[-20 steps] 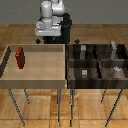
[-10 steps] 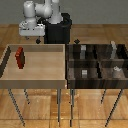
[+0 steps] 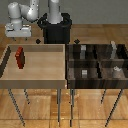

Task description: Place the box of cereal into the appropriate compartment.

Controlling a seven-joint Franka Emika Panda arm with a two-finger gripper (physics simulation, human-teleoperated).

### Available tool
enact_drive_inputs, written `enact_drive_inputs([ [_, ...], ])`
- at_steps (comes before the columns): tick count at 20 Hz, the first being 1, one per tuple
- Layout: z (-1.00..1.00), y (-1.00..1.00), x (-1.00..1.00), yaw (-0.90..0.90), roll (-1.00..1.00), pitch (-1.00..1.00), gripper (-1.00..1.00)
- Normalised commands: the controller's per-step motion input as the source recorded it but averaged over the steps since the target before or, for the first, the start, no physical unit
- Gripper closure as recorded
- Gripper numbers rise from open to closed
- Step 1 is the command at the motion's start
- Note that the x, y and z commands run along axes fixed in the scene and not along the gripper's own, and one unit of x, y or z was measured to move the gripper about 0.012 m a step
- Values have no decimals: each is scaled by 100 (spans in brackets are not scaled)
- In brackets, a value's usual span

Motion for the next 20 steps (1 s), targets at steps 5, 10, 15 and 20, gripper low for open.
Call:
enact_drive_inputs([
  [5, 0, 0, 100, 0, 0, 0, -100],
  [10, 0, 0, 40, 0, 0, 0, -100],
  [15, -20, 0, 0, 0, 0, 0, -100],
  [20, -20, 0, 0, 0, 0, 0, -100],
])
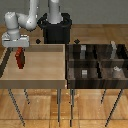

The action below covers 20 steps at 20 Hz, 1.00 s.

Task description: Place the box of cereal into the appropriate compartment.

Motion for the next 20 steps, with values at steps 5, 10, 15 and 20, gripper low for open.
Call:
enact_drive_inputs([
  [5, -40, 0, 0, 0, 0, 0, 100],
  [10, 0, 0, 0, 0, 0, 0, 100],
  [15, 20, 0, 0, 0, 0, 0, 100],
  [20, 100, 0, 0, 0, 0, 0, 100],
])
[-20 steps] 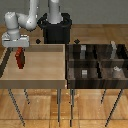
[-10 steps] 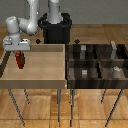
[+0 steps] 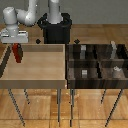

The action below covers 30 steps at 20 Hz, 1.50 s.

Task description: Place the box of cereal into the appropriate compartment.

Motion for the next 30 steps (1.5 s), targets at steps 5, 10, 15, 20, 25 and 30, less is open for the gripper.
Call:
enact_drive_inputs([
  [5, 100, 0, 0, 0, 0, 0, 100],
  [10, 40, 20, 0, 0, 0, 0, 100],
  [15, 0, 100, 0, 0, 0, 0, 100],
  [20, 0, 100, 0, 0, 0, 0, 100],
  [25, 0, 100, 0, 0, 0, 0, 100],
  [30, 0, 100, 0, 0, 0, 0, 100],
])
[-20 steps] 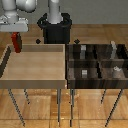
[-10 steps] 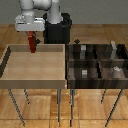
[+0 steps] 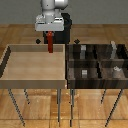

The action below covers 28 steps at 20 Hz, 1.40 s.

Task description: Place the box of cereal into the appropriate compartment.

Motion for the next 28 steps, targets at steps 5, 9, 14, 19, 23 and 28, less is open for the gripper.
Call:
enact_drive_inputs([
  [5, 0, 100, 0, 0, 0, 0, 100],
  [9, 0, 100, 0, 0, 0, 0, 100],
  [14, 0, 100, 0, 0, 0, 0, 100],
  [19, 0, 100, 0, 0, 0, 0, 100],
  [23, 0, 100, 0, 0, 0, 0, 100],
  [28, 0, 100, 0, 0, 0, 0, 100],
])
